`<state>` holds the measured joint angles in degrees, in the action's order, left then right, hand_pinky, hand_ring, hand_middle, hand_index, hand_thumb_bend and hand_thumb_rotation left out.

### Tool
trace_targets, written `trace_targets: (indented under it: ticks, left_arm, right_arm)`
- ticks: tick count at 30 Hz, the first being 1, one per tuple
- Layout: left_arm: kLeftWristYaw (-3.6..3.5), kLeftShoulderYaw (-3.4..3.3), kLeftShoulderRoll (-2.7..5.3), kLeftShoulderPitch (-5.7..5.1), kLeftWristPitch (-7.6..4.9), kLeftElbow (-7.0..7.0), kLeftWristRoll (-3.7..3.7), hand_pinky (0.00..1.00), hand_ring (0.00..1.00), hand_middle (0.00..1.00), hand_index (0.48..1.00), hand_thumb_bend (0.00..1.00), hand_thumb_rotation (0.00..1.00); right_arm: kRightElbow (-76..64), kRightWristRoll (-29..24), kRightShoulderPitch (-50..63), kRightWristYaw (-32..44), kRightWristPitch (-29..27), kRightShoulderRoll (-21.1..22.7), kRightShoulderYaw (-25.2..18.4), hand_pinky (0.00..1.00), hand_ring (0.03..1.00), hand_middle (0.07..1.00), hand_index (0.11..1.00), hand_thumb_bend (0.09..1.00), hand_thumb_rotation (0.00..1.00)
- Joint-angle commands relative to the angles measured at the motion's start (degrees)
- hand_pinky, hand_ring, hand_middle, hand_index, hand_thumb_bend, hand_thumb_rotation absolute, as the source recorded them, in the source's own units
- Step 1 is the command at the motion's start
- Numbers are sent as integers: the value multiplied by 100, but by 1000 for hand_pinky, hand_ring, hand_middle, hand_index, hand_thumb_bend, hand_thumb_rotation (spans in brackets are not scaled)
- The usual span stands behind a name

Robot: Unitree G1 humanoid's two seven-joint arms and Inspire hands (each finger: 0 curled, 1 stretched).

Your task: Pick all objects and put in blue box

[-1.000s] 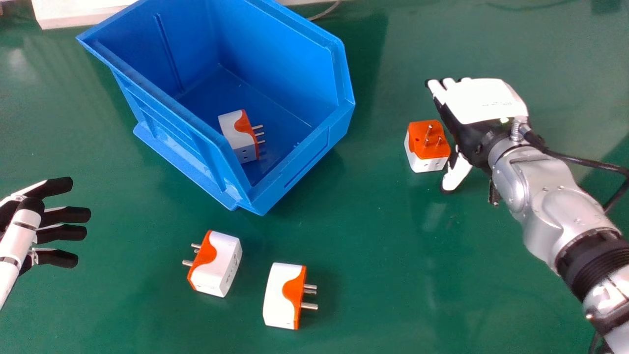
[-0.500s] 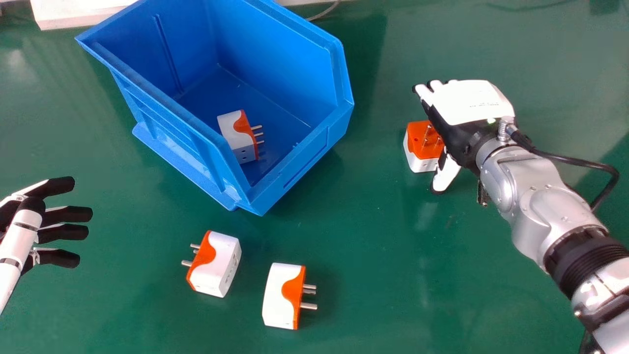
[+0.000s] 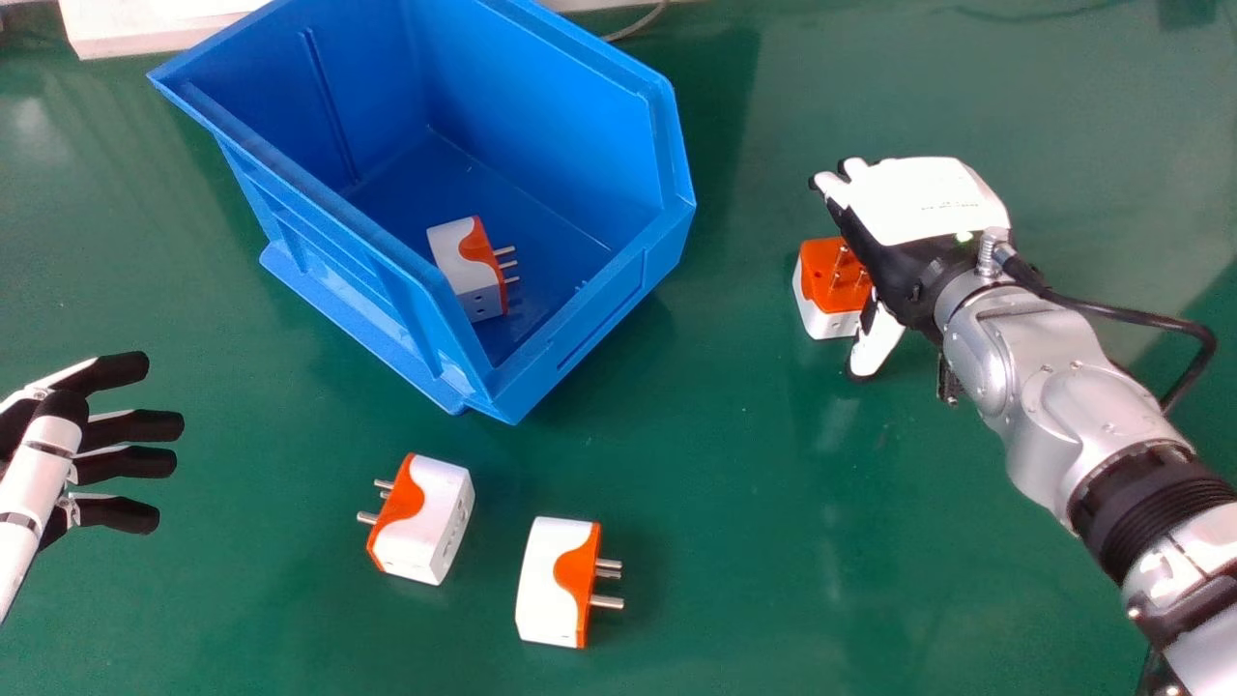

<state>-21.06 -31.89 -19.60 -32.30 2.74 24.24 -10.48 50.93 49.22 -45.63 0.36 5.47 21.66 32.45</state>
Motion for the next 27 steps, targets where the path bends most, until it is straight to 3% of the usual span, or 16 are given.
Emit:
trace_targets:
  ticks: [1,18,25,27]
  left_arm:
    - [21,-76,-34,-25,-33,153,-65,558,680,711,807,214,948]
    - [10,-95,-17,-112,-48,242,-79,558,681,712,808,210,947]
    - [6,-104,6,-189,-55,320,-119,558,679,711,808,208,948]
    - [1,-114,12,-222,-52,356,-144,558,679,711,808,207,948]
  right_arm:
    - [-8,-36,-65,-72,-111,-46,28,819,952,977,899,620,15]
    - [142,-129,-43,76,-288,-188,44,753,898,918,835,621,0]
    - [166,-146,-44,166,-201,-291,34,745,892,910,829,620,0]
    - [130,-144,-26,152,-151,-302,18,700,852,874,815,617,0]
